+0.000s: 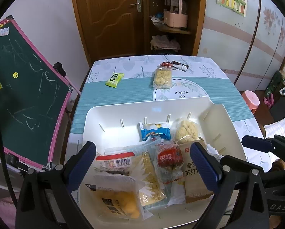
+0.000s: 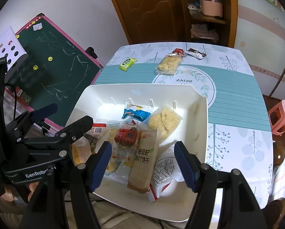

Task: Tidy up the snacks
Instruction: 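Move both tools forward over the last snacks on the table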

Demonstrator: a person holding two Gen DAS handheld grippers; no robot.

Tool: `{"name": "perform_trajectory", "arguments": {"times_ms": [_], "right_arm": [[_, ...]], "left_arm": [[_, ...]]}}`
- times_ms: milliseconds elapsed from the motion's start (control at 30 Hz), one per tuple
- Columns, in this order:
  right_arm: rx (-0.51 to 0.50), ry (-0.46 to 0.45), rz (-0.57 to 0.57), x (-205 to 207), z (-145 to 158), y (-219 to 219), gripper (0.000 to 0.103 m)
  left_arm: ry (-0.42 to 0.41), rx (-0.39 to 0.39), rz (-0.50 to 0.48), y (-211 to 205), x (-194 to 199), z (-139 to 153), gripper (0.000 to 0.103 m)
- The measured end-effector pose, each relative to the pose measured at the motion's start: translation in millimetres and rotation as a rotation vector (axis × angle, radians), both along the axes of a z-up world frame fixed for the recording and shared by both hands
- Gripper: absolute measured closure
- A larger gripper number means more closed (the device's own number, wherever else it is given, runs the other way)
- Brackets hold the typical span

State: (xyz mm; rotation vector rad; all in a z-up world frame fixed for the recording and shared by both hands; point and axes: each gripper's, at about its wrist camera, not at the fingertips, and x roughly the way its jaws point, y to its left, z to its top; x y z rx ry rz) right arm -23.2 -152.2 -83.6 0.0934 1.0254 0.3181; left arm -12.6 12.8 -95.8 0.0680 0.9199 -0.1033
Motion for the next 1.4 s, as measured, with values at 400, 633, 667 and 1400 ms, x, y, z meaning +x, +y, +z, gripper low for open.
{"name": "perform_trajectory", "arguments": {"times_ms": [400,633,667,1400], "right_arm": [[0.005,0.016,-0.011,8,-4,-1,0.035],[0.002,0.021,-0.029,16,-4,-4,0.035],[0.003,0.019,-0.033,18,-3,-5,0.035],[-0.116,-0.28,-0.133,122,155,-30,0.035]], "left_arm": [[-0.006,0.018,0.012,-1,4,-5,0.005],[-0.062,0.038,0.009,-1,7,4,0.005],[-0.079,0.048,0.004,-2,7,7,0.005],[-0.275,0.048,0.008,39,123,172,0.004]]}}
